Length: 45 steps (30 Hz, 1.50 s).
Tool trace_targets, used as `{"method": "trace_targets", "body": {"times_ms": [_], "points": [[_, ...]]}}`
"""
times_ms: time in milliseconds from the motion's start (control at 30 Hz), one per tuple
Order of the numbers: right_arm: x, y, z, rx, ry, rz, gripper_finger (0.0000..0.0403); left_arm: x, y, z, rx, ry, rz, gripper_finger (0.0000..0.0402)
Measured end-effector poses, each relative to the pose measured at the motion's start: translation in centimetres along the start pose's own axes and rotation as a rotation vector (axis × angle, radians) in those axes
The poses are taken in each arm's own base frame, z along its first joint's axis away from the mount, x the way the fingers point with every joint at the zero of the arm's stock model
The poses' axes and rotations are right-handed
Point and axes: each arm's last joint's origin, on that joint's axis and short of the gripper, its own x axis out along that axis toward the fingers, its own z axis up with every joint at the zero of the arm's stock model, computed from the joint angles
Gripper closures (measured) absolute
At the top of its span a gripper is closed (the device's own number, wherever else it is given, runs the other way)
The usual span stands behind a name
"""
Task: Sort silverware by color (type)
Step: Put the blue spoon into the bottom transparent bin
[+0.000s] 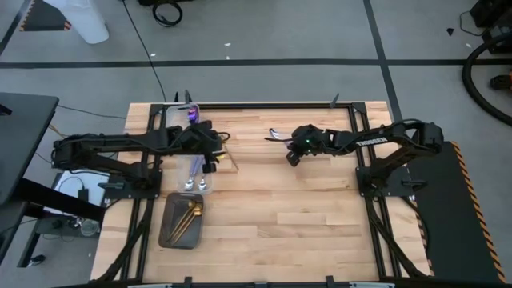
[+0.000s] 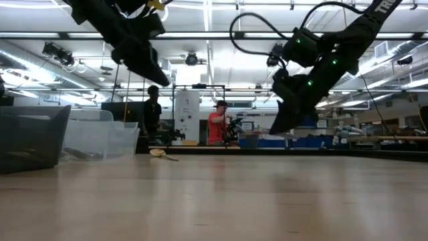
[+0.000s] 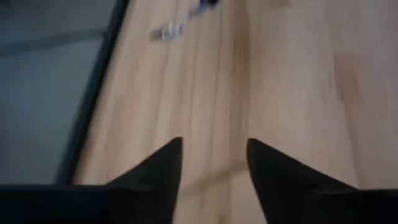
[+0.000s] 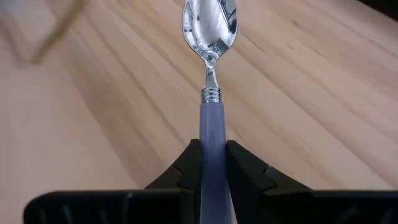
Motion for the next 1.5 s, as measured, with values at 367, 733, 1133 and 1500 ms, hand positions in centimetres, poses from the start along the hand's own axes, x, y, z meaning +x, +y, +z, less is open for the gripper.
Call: {"method": "trace_targets", "body": {"times_ms": [367, 733, 1133, 1500], "points": [[-0.4, 2.3, 1.3, 0.072, -0.115, 0.273, 0.034, 3.5, -2.4, 1.7, 0.528, -0.118, 0.004, 0.0182], [-0.9, 3.6, 1.6, 0.091, -0.167, 0.352, 0.0339, 6.5, -4.0, 3.9, 0.754, -0.315, 0.154, 0.0202], [-1.5, 4.9, 2.1, 0.112, -0.262, 0.399, 0.0339, 9.9, -5.1, 5.8, 0.854, -0.15, 0.326, 0.0203], [-1.6, 5.1, 2.1, 0.121, -0.28, 0.386, 0.0339, 11.6, -5.1, 6.1, 0.951, -0.01, 0.431, 0.0273]]}}
